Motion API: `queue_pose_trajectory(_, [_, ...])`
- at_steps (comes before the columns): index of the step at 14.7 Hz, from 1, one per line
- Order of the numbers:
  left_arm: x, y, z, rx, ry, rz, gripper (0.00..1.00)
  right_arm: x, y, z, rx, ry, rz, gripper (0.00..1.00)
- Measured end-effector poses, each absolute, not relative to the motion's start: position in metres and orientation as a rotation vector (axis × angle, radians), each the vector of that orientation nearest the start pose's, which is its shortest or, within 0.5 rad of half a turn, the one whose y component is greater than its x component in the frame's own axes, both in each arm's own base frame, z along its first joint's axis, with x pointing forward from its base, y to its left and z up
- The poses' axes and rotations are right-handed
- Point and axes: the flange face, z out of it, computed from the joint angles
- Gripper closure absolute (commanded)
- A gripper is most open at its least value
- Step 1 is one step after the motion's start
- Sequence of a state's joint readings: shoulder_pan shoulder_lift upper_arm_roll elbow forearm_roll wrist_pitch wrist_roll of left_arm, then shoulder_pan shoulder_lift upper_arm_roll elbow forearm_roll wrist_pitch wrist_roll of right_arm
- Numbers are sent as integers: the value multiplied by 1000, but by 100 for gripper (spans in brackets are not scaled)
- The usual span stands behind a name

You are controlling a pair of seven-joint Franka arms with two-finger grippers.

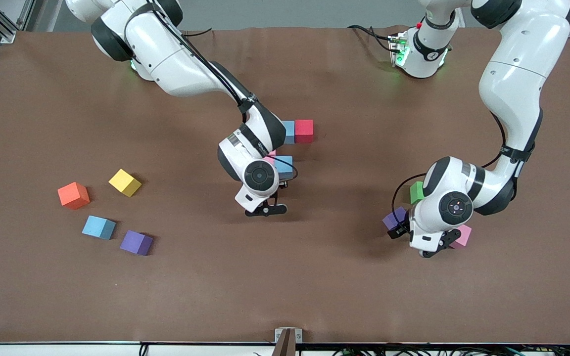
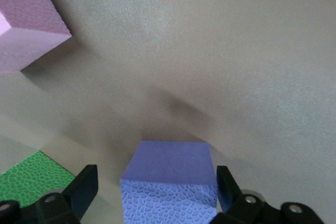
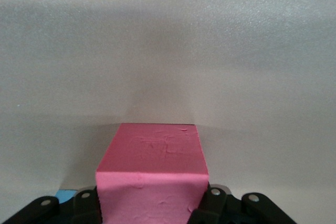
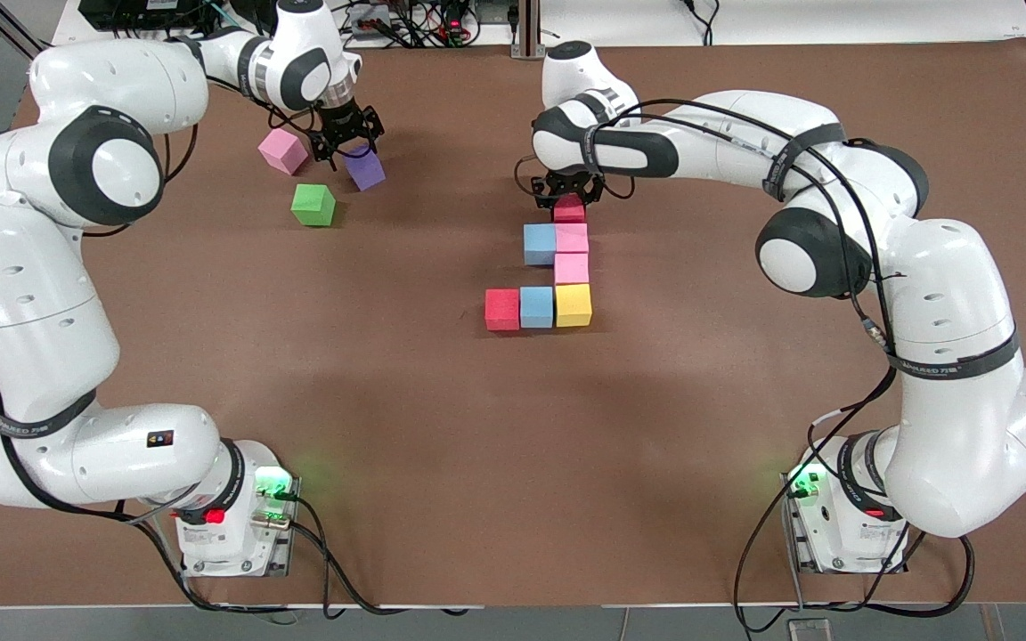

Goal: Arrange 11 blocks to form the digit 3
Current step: 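Carry the purple cube with the left gripper toward the blue cube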

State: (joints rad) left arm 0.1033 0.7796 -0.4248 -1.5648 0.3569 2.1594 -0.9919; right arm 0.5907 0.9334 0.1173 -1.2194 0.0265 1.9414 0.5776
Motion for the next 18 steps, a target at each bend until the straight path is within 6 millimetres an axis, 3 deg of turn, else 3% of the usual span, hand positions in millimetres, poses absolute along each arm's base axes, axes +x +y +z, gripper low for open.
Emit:
queue_pose_trajectory(1, [668, -166, 202, -2972, -835, 145, 30, 570, 461, 193, -3142, -125, 375, 81])
queue_pose_trajectory(3, [667, -167, 200, -2971, -832, 151, 54, 571, 461, 193, -3143, -124, 375, 81])
queue_pose_trajectory(5, [667, -168, 201, -2974, -832, 148, 72, 571, 461, 193, -3143, -123, 374, 81])
queue_pose_trajectory(6, [666, -170, 201, -2973, -840, 149, 76, 571, 461, 193, -3143, -123, 374, 81])
queue_pose_trajectory(9, [664, -189, 210, -2957, -962, 147, 75, 571, 460, 193, -3143, -123, 375, 81])
queue_pose_trajectory(14, [637, -264, 241, -2858, -1287, 215, 78, 572, 459, 193, -3142, -127, 373, 81])
queue_pose_trajectory(18, [610, -300, 242, -2716, -1528, 274, 78, 577, 454, 193, -3140, -135, 365, 81])
